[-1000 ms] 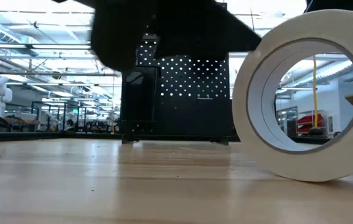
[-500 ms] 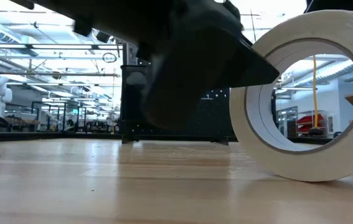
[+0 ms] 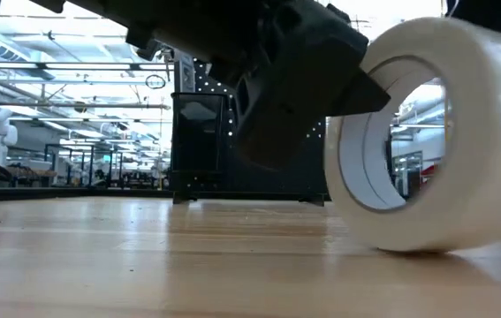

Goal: Hang tools onto peg board
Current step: Hang the white tape on the peg board

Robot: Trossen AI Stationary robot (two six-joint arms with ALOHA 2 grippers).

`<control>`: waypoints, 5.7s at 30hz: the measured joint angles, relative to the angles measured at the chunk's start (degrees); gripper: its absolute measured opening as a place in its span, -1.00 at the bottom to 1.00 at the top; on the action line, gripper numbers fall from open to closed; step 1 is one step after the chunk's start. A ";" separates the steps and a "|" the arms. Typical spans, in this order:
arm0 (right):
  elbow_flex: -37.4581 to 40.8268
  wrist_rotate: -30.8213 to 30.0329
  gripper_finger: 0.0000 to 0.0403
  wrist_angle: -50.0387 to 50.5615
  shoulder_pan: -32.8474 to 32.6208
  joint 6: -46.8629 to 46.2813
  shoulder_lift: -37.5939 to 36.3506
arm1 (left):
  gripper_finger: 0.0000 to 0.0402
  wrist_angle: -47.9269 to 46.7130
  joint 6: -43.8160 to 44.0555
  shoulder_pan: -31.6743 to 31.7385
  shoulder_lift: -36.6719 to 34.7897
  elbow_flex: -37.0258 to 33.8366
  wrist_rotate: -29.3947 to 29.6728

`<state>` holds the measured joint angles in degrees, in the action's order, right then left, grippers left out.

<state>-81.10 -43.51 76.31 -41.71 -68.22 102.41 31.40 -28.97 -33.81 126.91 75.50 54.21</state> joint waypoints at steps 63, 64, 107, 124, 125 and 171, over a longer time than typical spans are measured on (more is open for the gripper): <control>20.17 -1.43 0.48 11.87 -8.03 -19.42 -13.80 | -0.85 2.01 -28.67 29.26 -0.09 7.98 27.38; 20.95 -1.46 0.48 10.48 -8.07 -19.39 -14.12 | -0.85 1.97 -28.21 28.86 -0.09 7.98 27.65; 37.46 -12.37 -0.99 -58.36 1.26 6.42 -14.67 | -0.88 13.17 6.19 3.19 -0.13 -9.20 1.00; 32.67 -3.45 -1.00 -39.02 1.22 2.35 -15.61 | -0.83 8.11 4.48 1.03 -2.79 -8.26 -4.63; 32.12 -3.81 -1.00 -37.31 0.84 1.13 -15.65 | -0.82 7.79 3.73 0.71 -3.82 -7.87 -4.63; 31.21 -2.62 -1.00 -36.20 -0.51 1.83 -15.69 | 0.20 -51.89 64.44 17.79 -11.66 2.78 -44.47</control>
<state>-49.89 -46.13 40.11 -42.22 -66.39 86.72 -20.49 35.47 -16.01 115.25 78.28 9.74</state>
